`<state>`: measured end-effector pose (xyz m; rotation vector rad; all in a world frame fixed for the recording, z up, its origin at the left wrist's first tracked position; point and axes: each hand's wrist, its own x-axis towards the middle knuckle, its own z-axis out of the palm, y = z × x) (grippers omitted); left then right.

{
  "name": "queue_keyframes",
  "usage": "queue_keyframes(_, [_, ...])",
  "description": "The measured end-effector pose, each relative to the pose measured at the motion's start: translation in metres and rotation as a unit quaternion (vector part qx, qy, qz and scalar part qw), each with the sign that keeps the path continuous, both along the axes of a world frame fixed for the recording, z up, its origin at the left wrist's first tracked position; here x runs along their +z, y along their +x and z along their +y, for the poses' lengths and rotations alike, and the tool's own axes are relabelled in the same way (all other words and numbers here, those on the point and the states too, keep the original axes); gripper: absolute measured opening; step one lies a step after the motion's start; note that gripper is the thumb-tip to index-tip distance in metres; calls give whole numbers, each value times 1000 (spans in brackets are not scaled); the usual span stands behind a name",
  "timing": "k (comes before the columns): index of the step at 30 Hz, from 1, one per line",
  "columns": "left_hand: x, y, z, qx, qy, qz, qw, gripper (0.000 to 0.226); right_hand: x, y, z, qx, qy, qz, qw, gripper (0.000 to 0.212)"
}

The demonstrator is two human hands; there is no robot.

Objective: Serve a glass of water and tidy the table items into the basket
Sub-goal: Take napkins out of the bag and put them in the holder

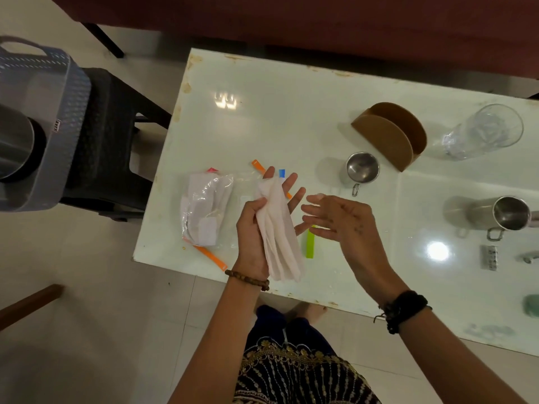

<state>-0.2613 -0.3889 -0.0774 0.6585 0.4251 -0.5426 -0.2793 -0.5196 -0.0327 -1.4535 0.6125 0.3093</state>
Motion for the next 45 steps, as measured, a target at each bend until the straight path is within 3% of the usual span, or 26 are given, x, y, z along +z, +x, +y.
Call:
queue_keyframes(5, [2, 3, -6, -6, -13, -18, 1000, 50, 4, -2, 18, 121, -120, 16, 985, 49])
queue_keyframes(9, [2, 4, -5, 7, -13, -10, 1000, 48, 4, -1, 19, 104, -172, -19, 979, 30])
queue_keyframes(15, [-6, 3, 15, 28, -37, -1, 999, 44, 10, 8, -5, -5, -97, -17, 995, 27])
queue_keyframes(20, [-10, -3, 22, 25, -17, 31, 999, 43, 9, 14, -16, 25, -96, -36, 994, 24])
queue_keyframes(24, [-14, -9, 19, -5, 14, 80, 997, 46, 6, 15, -18, 82, -121, -75, 986, 7])
queue_keyframes(26, [-13, -11, 17, -20, 38, 101, 994, 53, 5, 16, -20, 115, -155, -100, 976, 17])
queue_keyframes(31, [-9, -7, 17, -15, 1, 114, 993, 49, 9, 5, -22, 281, -268, -204, 899, 32])
queue_keyframes(35, [-7, 1, 17, -6, -63, 76, 995, 45, 2, -11, -19, 438, -368, -311, 759, 42])
queue_keyframes(37, [-6, 4, 18, -20, -77, 67, 995, 47, -4, -18, -17, 486, -394, -316, 713, 48])
queue_keyframes(40, [-7, 8, 17, -29, -60, 49, 997, 48, -12, -25, -14, 502, -418, -309, 691, 54])
queue_keyframes(45, [-7, 16, 21, -39, -46, 32, 998, 50, -17, -25, -19, 487, -412, -304, 707, 62])
